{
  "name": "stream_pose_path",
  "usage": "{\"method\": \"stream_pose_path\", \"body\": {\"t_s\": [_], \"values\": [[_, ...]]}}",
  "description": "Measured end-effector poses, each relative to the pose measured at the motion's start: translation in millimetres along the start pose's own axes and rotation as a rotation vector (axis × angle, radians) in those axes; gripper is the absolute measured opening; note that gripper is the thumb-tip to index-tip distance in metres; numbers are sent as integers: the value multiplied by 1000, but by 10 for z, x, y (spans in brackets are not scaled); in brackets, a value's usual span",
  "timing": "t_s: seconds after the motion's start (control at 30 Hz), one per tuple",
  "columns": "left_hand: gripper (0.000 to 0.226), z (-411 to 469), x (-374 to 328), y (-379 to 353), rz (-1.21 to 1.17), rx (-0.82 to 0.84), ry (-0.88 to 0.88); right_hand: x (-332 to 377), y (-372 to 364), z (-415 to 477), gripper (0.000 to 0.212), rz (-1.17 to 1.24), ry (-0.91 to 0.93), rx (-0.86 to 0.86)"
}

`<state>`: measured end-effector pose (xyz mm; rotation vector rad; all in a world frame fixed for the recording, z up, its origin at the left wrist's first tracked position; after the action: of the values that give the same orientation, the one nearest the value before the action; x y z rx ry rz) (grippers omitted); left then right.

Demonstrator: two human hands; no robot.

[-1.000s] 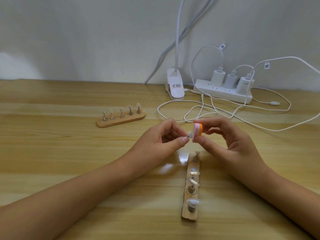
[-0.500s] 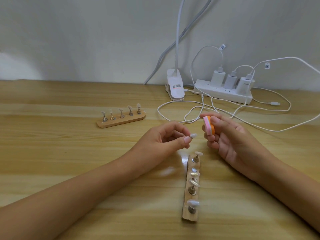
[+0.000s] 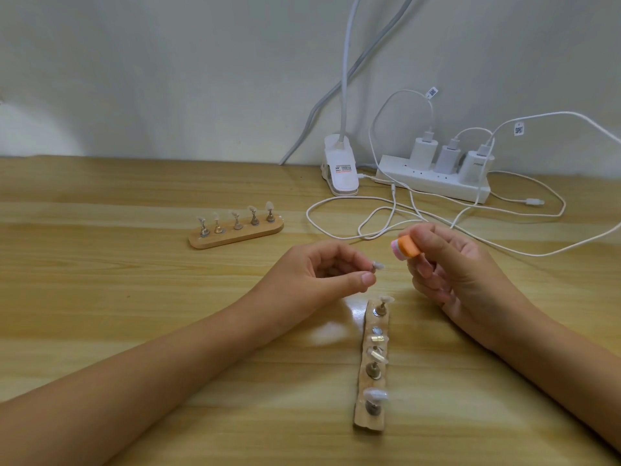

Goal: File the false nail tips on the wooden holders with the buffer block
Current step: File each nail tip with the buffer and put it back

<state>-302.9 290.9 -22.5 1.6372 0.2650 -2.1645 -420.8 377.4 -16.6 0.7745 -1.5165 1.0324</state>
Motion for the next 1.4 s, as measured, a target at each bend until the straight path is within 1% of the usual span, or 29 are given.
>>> {"method": "stream_pose_path", "body": {"t_s": [0.1,0.2,0.3,0.37,0.43,0.53,0.63,0.73,0.83,0.93,0.97,1.03,1.07,1.1,1.17,1.2,1.27,1.33,1.37,1.4], "values": [[8,-2,-1,-21,18,23,-2,-8,22,13,16,-8,-2,-23],[8,1,-11,-46,14,33,-8,-34,10,-3,23,-24,4,-22],[13,0,-22,-50,6,31,-15,5,-47,-40,34,-115,51,-21],[16,2,-20,-45,3,25,-14,54,-55,-62,36,-189,90,-62],[14,1,-16,-42,5,18,-12,73,-79,-83,33,-221,112,-78],[6,1,-26,-49,10,26,-20,71,-117,-93,31,-229,125,-57],[8,5,-10,-15,19,8,-27,68,-111,-79,29,-236,124,-77],[4,20,-1,1,16,-2,-46,84,-131,-65,32,-242,140,-66],[6,31,18,26,3,-21,-50,67,-97,-62,29,-265,117,-90],[5,27,-32,19,4,-17,-79,82,-106,-98,35,-288,90,-76],[4,19,-61,16,-7,-18,-84,108,-65,-110,30,-320,82,-109],[11,5,-81,30,-39,-34,-79,189,138,-142,15,-351,83,-266],[13,0,-84,35,-51,-38,-70,216,236,-165,13,-296,88,-330],[13,-3,-87,39,-63,-42,-62,229,273,-174,19,-207,101,-342],[13,-2,-73,41,-73,-39,-49,219,161,-145,31,-81,110,-239],[14,1,-61,36,-75,-36,-46,202,52,-122,34,-77,106,-168],[13,10,-41,36,-70,-31,-39,165,-117,-77,31,-208,94,-86],[14,24,-21,45,-72,-36,-33,185,-88,-36,19,-414,121,-151],[17,29,-12,52,-86,-39,-33,200,-3,-26,13,-448,138,-213],[19,32,-1,54,-100,-39,-33,221,81,-38,11,-402,156,-267]]}}
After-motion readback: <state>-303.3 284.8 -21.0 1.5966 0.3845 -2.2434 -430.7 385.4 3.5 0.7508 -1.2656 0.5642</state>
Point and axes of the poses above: each hand's wrist, its own z-axis towards the middle knuckle, its own y-axis out of the back of the hand, x = y × z, the point moved 9 cm from there along z, towards the middle knuckle, and after that the axes turned 7 degrees about -y, right-handed, at the moved point
